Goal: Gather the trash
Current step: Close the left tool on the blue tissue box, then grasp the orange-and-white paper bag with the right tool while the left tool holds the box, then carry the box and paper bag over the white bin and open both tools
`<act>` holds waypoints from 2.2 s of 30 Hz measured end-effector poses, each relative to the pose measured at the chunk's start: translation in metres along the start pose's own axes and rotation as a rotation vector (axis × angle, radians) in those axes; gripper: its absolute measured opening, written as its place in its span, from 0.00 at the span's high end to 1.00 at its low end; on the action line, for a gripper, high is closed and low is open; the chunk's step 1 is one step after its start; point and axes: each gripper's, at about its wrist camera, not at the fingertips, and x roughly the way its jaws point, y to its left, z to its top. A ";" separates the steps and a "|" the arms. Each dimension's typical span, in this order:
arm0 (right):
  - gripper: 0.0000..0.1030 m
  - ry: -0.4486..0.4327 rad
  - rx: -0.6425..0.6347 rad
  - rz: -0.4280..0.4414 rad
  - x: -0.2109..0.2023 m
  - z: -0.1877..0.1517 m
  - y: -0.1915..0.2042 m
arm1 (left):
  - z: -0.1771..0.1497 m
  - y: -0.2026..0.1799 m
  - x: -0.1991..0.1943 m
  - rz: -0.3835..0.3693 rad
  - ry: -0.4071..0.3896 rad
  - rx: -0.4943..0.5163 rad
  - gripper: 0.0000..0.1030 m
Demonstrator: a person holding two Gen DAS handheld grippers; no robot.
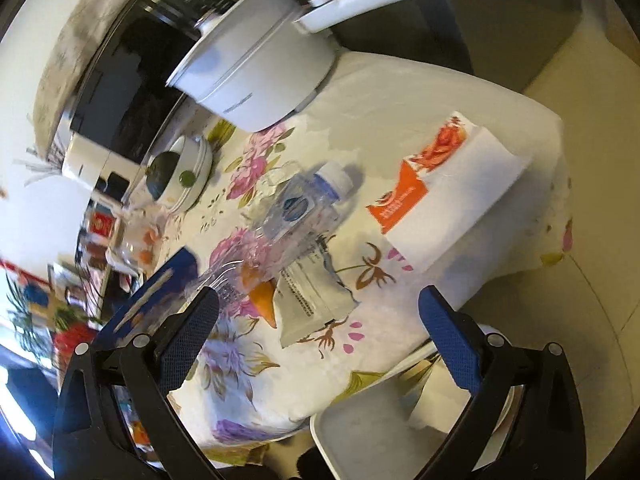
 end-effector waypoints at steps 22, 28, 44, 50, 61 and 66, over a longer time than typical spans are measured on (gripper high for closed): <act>0.76 -0.053 0.142 -0.143 0.024 0.028 -0.068 | -0.004 -0.026 -0.015 -0.084 -0.015 0.054 0.99; 0.98 -0.056 0.117 -0.102 0.026 0.028 -0.064 | -0.005 -0.026 -0.015 -0.083 -0.013 0.054 0.99; 1.00 -0.358 -0.212 -0.182 -0.073 -0.003 -0.004 | -0.005 -0.047 -0.035 -0.130 -0.071 0.083 0.99; 1.00 -0.432 -0.344 -0.250 -0.108 -0.033 0.005 | -0.011 -0.063 -0.048 -0.162 -0.088 0.108 0.99; 1.00 -0.353 -0.472 -0.346 -0.120 -0.120 -0.007 | -0.049 -0.083 -0.065 -0.235 -0.060 0.101 0.99; 0.88 -0.276 -0.462 -0.347 -0.114 -0.147 -0.023 | -0.071 -0.093 -0.069 -0.268 -0.029 0.093 0.99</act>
